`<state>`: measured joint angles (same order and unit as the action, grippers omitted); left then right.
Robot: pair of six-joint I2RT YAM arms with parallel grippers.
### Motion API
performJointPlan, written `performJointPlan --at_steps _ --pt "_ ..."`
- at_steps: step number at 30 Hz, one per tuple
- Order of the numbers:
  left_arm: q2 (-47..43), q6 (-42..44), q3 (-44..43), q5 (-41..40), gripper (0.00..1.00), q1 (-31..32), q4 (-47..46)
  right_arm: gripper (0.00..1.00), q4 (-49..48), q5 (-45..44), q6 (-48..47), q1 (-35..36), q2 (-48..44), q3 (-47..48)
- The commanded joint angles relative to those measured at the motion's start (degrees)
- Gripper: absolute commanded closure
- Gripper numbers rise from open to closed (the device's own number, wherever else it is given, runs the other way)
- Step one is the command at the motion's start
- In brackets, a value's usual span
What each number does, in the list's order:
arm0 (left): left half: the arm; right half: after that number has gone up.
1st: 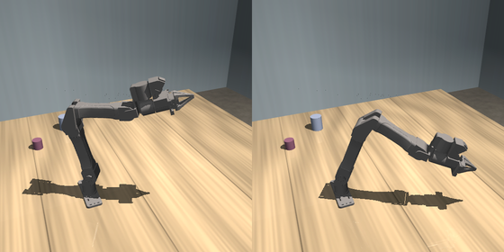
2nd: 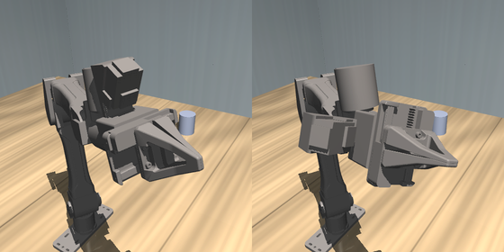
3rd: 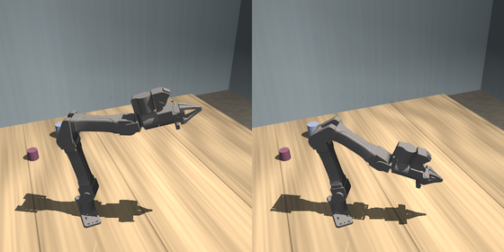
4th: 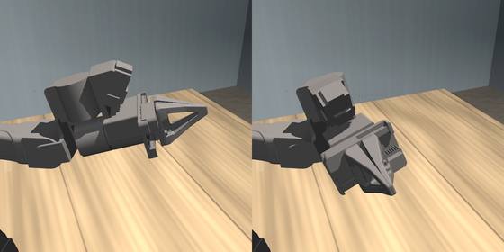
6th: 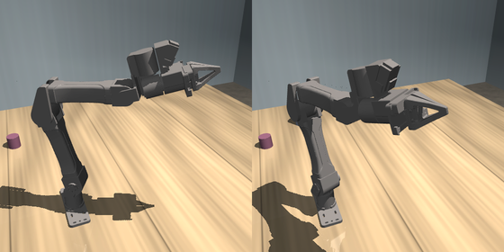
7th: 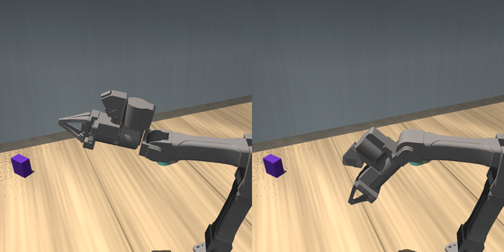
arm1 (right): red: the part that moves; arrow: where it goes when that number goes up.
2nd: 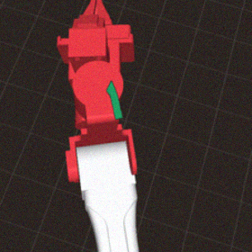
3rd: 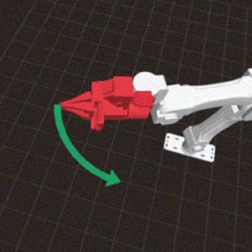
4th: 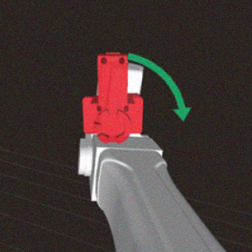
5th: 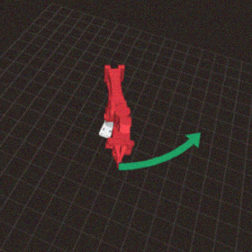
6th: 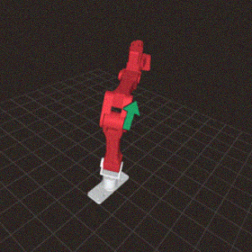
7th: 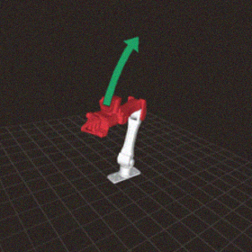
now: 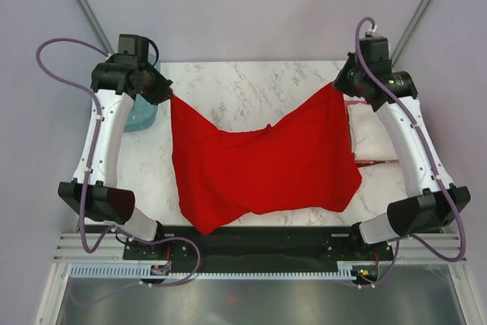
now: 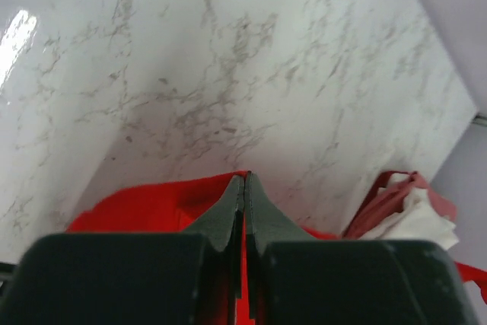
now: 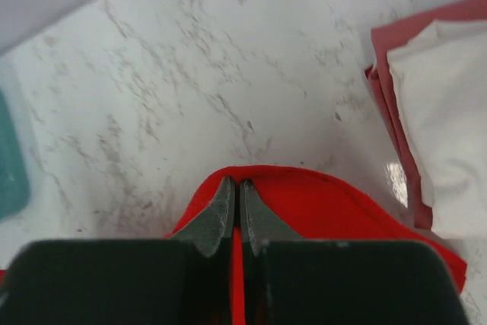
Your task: Fold and stack the t-shirts
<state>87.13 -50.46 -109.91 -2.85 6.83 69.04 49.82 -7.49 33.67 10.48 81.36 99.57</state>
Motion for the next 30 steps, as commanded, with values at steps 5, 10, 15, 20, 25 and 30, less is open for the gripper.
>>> performJointPlan --at_steps 5,10,15,20,25,30 --pt "-14.0 2.6 5.1 -1.5 0.98 -0.2 -2.2 1.00 -0.3 0.4 -0.7 -0.6 -9.7 -7.0" --pt "-20.9 2.6 4.4 1.2 0.98 -0.2 -0.3 1.00 1.8 2.1 -2.2 -0.6 -15.3 -9.0" --pt "-25.2 1.9 2.6 1.4 0.98 -0.2 0.8 1.00 2.6 0.4 -2.9 -0.5 -21.2 -7.6" --pt "-9.6 2.8 -11.0 -0.3 0.98 -0.2 4.4 1.00 2.8 -3.5 -1.2 -0.6 -11.5 4.6" --pt "9.0 7.4 -10.9 1.9 0.98 -2.0 12.0 1.00 13.6 -3.6 -2.1 -2.0 9.7 13.8" --pt "-10.2 7.0 20.6 1.1 0.98 -1.7 -7.2 1.00 -0.8 -2.0 -4.2 -2.0 -4.3 -14.6"
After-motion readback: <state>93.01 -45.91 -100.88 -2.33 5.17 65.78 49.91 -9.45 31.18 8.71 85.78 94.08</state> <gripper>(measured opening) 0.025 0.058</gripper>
